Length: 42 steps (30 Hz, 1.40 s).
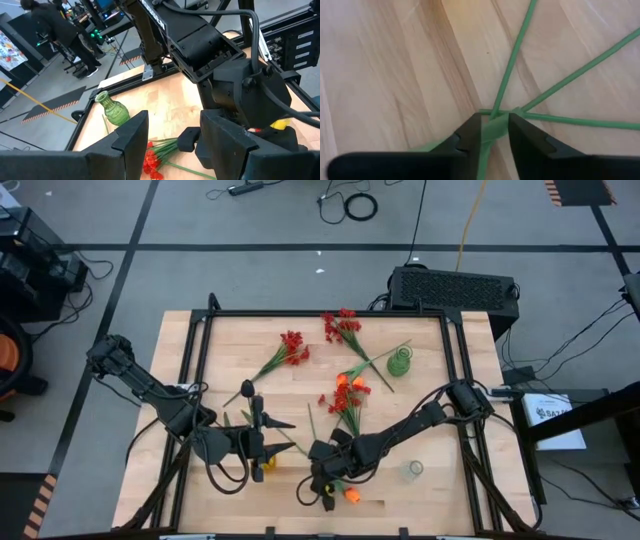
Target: Sort flowers into vase by color
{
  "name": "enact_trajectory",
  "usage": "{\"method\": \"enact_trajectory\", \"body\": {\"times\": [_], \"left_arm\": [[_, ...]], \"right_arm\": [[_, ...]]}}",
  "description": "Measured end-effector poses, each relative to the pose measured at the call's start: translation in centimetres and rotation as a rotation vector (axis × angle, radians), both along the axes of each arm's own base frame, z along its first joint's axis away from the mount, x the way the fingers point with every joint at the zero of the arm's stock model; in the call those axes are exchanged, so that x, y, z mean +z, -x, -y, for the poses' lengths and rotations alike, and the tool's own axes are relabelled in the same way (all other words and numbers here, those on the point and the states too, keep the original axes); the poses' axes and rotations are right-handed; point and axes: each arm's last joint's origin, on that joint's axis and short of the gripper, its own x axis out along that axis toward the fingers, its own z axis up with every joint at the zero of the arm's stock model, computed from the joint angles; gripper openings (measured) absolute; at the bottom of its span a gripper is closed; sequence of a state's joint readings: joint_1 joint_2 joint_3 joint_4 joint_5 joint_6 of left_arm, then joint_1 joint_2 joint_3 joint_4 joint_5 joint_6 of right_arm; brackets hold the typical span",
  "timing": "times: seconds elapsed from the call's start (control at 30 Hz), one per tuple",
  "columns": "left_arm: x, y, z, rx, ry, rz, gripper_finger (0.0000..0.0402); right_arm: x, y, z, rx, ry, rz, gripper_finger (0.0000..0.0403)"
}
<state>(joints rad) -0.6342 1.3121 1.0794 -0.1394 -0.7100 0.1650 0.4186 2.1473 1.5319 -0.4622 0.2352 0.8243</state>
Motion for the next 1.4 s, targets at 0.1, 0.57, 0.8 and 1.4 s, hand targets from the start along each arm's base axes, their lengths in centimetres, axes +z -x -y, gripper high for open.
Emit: {"method": "enact_trajectory", "body": {"times": [0.1,0.57,0.8,1.4], "left_arm": [[0.0,0.0,0.0,0.000,0.000,0.000,0.0187],[0.0,0.0,0.0,0.000,0.000,0.000,0.0187],[0.0,0.0,0.0,0.000,0.000,0.000,0.0187],[0.0,-0.1,-0.1,0.006,-0.001,-0.002,0.0187]], "right_arm": [[-1.0,-0.2,0.0,-0.008,0.002,-0.010,0.0127],[-1.4,-0.5,0.3,0.038,0.040,-0.009,0.0046],[-0.7,-0.3,0.4,0.076,0.060,-0.011,0.0005],[7.1,2.6,2.2,0.209,0.134,-0.005,0.0000]]}}
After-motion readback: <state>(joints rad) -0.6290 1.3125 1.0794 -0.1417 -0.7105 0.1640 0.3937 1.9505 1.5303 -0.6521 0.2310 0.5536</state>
